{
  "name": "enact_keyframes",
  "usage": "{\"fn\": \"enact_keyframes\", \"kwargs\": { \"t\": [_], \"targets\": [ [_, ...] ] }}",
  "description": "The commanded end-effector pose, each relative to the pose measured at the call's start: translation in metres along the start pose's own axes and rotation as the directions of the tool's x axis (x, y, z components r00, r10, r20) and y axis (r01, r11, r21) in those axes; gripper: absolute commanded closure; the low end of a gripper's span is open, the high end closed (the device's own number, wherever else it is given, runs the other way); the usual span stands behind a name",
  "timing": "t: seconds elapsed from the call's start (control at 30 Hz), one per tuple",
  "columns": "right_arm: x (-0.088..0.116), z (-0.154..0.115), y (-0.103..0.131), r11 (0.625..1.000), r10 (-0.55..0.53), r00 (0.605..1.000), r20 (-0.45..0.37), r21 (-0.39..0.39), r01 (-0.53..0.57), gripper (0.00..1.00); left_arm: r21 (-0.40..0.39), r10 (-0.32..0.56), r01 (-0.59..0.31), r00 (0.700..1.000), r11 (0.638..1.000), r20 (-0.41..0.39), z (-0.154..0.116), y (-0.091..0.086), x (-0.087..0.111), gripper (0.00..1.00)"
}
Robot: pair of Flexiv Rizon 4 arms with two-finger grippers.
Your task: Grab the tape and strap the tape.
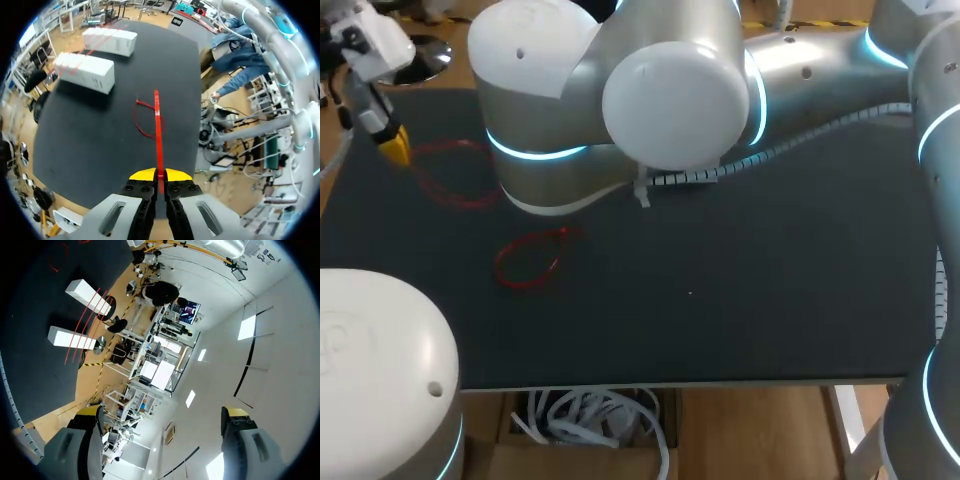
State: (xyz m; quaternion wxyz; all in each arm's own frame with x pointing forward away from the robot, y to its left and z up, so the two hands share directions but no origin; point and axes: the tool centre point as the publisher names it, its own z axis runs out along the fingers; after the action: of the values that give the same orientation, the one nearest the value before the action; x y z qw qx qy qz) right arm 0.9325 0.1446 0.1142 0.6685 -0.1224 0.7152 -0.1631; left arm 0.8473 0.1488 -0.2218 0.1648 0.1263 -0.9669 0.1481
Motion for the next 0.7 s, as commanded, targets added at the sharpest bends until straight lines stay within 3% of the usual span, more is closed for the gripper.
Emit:
{"fn": "enact_keyframes", "kwargs": {
  "t": [0.03, 0.23, 0.3, 0.47, 0.7],
  "targets": [
    [-0.001, -0.001, -0.002, 1.000, -0.004, 1.000, -0.004, -0.004, 0.004, 0.00, -0.015, -0.029, 0.028, 0.998, 0.999, -0.053, 0.004, 0.017, -0.003, 1.00],
    [-0.001, -0.001, -0.002, 1.000, -0.004, 1.000, -0.004, -0.004, 0.004, 0.00, -0.054, -0.082, 0.078, 0.995, 0.995, -0.059, -0.001, 0.050, -0.010, 1.00],
    [-0.001, -0.001, -0.002, 1.000, -0.004, 1.000, -0.004, -0.004, 0.004, 0.00, -0.104, -0.094, 0.085, 0.993, 0.991, -0.076, -0.007, 0.060, -0.015, 1.00],
    [-0.001, -0.001, -0.002, 1.000, -0.004, 1.000, -0.004, -0.004, 0.004, 0.00, -0.122, -0.129, 0.123, 0.991, 0.985, -0.044, -0.025, 0.084, -0.023, 1.00],
    [-0.001, -0.001, -0.002, 1.000, -0.004, 1.000, -0.004, -0.004, 0.004, 0.00, -0.139, -0.137, 0.133, 0.990, 0.981, -0.020, -0.042, 0.095, -0.030, 1.00]
  ]
}}
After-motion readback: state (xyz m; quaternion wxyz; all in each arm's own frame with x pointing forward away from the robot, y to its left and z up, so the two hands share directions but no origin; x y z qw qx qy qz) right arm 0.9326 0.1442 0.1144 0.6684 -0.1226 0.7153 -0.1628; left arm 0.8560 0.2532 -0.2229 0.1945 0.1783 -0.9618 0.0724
